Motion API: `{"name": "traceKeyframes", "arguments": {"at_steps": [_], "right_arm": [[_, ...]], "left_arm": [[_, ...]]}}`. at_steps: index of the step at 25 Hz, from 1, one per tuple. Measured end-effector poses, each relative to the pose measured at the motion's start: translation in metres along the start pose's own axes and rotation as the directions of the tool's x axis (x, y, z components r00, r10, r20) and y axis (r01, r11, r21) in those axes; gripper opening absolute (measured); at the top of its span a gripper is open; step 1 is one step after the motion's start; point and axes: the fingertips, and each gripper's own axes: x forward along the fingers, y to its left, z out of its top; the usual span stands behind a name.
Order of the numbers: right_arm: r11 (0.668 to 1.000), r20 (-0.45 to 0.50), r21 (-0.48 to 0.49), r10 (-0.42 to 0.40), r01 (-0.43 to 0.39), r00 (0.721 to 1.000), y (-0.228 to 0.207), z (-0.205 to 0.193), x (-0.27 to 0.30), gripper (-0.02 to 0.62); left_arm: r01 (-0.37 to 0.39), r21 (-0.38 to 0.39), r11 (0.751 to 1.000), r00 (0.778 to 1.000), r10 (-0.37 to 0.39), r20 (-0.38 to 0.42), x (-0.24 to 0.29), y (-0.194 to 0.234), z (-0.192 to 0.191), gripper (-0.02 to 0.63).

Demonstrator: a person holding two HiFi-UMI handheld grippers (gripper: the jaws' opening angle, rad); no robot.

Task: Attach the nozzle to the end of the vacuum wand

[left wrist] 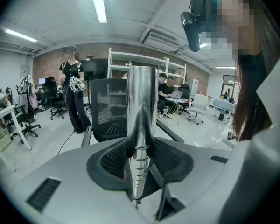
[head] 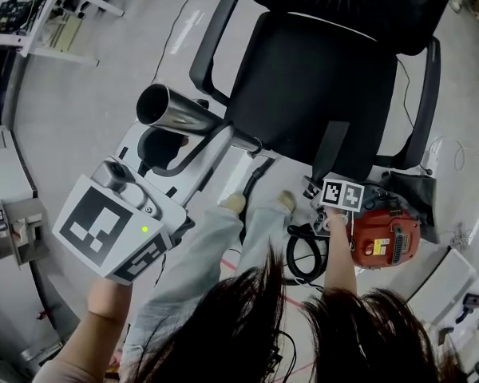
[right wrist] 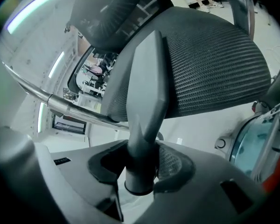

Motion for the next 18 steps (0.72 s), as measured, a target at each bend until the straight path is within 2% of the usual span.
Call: {"name": "traceKeyframes", "arguments": {"at_steps": [18], "right_arm": [[0.992, 0.102, 0.122, 0.011, -0.024, 0.995, 0.025, -0.016, -0.033, 0.176]], "left_arm": [[0.019, 0.029, 0.999, 1.000, -0.018, -0.014, -0.001, -0.001, -0.002, 0.153]]}}
